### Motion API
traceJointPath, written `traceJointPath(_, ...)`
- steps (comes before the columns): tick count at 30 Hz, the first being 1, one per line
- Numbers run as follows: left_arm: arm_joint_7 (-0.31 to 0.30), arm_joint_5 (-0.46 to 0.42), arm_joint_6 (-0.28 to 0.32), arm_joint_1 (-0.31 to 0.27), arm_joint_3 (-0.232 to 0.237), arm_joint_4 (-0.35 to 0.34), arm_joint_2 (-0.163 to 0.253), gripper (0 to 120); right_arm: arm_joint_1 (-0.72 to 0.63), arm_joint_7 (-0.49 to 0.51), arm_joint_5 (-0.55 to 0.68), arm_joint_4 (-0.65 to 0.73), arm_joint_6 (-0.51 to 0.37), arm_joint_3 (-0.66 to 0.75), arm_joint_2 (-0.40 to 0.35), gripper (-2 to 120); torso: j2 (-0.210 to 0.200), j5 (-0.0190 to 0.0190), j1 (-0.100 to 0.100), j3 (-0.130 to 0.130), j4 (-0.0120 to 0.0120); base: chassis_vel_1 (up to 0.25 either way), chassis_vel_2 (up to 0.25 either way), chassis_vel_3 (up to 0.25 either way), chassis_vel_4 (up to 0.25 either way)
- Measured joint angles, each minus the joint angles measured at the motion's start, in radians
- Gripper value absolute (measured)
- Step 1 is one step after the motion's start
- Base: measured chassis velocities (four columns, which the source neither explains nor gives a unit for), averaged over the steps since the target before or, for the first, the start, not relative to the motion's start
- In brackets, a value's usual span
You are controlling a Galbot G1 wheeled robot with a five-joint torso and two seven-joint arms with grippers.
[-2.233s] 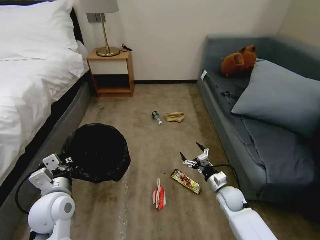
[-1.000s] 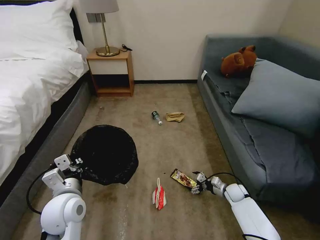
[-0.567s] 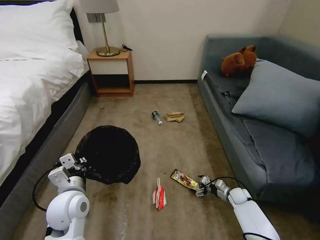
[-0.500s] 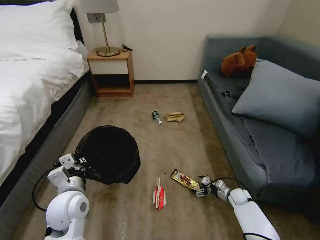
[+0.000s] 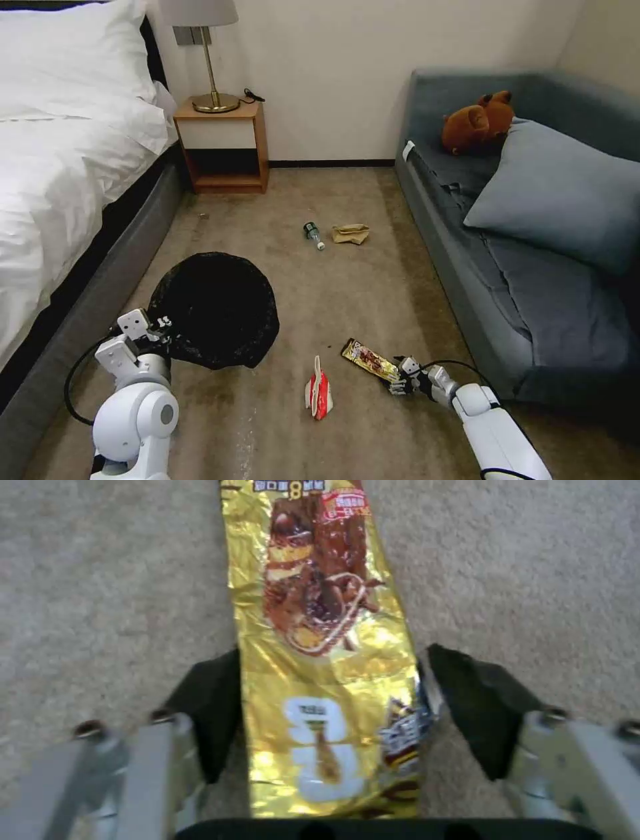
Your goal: Pick up the trash bin, then pick up the garbage on the floor and place it into the trash bin.
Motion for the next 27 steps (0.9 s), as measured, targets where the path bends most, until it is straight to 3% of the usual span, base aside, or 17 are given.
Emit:
traceJointPath(1, 0.000, 0.000, 0.000, 0.000, 0.000, 0.000, 0.000, 2, 0.000, 0.000, 0.000, 0.000, 0.000, 0.000, 0.000, 69, 0.000, 0.0000, 0.000, 0.000, 0.0000, 0.000, 0.000, 0.000, 0.000)
traceJointPath(3, 0.001, -0.001, -0.002, 0.003, -0.001, 0.000, 0.001, 2, -0.005, 0.008, 0.001, 0.002, -0.002, -0.004, 0.003, 54, 0.000, 0.0004, 0.000, 0.000, 0.0002, 0.000, 0.000, 0.000, 0.000)
traceJointPath(7, 0.002, -0.001, -0.003, 0.004, -0.002, 0.002, 0.001, 2, -0.007, 0.013, 0.002, 0.004, -0.003, -0.005, 0.003, 44, 0.000, 0.0012, 0.000, 0.000, 0.0005, 0.000, 0.000, 0.000, 0.000)
traceJointPath(9, 0.002, -0.002, -0.004, 0.004, 0.000, 0.004, 0.001, 2, -0.006, 0.023, 0.004, 0.004, -0.006, -0.005, 0.003, 32, 0.000, 0.0010, 0.000, 0.000, 0.0008, 0.000, 0.000, 0.000, 0.000)
traceJointPath(18, 0.004, -0.003, -0.005, 0.000, 0.004, 0.014, 0.003, 2, -0.017, 0.034, 0.013, 0.016, -0.014, -0.005, -0.002, 2, 0.000, 0.0004, 0.000, 0.000, 0.0002, 0.000, 0.000, 0.000, 0.000)
traceJointPath(27, 0.005, -0.002, -0.006, -0.007, 0.014, 0.020, 0.003, 2, -0.025, 0.036, 0.017, 0.026, -0.014, -0.004, -0.005, 0, 0.000, 0.0005, 0.000, 0.000, 0.0002, 0.000, 0.000, 0.000, 0.000)
